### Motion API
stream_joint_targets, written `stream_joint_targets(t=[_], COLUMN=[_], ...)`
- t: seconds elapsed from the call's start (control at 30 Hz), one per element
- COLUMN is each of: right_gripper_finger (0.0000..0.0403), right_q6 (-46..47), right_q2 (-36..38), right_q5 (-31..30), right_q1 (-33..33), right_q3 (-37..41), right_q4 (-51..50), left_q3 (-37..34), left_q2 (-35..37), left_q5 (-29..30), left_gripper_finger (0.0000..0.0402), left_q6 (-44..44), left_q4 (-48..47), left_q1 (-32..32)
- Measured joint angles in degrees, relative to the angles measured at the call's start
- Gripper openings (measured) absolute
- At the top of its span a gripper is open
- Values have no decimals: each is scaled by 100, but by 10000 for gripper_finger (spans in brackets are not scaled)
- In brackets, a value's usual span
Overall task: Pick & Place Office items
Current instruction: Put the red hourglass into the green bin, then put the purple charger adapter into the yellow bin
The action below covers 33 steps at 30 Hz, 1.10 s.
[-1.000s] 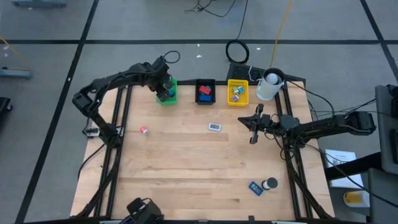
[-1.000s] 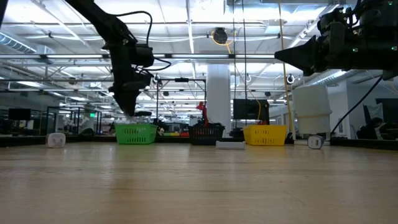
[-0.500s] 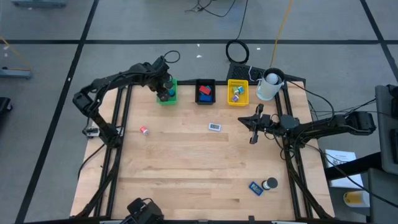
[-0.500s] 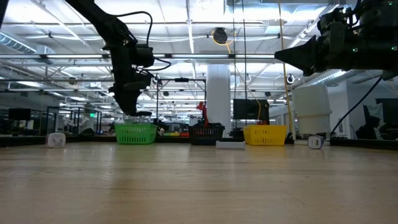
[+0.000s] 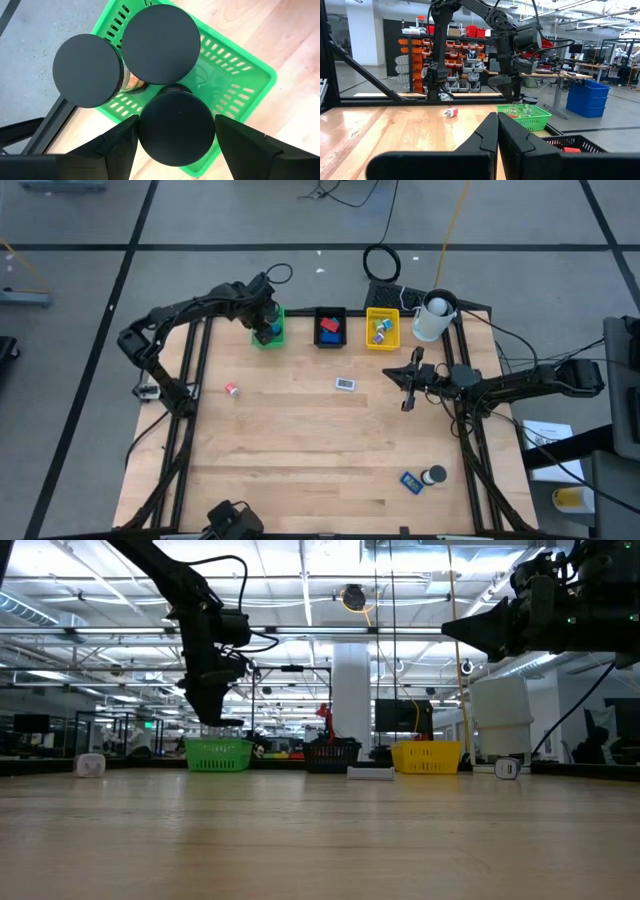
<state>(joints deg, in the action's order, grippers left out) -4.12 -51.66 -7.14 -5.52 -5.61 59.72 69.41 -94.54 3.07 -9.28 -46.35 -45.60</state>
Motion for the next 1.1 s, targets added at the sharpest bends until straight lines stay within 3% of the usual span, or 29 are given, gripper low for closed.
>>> stream_joint_targets(t=[0.5, 0.7, 0.9, 1.1], right_gripper_finger=[0, 0, 0, 0], right_q6=[0, 0, -3, -2], right_q2=[0, 0, 0, 0], right_q5=[0, 0, 0, 0], right_q1=[2, 1, 1, 2], right_q3=[0, 0, 0, 0], right_q4=[0, -2, -2, -2], left_q3=[0, 80, 587, 1398], left_q2=[4, 4, 4, 7], left_q5=[-44, -41, 18, -2], left_gripper_finger=[272, 334, 395, 373], left_q6=[-275, -373, -301, -291], left_q4=[-373, -470, -959, -1851], left_q1=[32, 37, 39, 121])
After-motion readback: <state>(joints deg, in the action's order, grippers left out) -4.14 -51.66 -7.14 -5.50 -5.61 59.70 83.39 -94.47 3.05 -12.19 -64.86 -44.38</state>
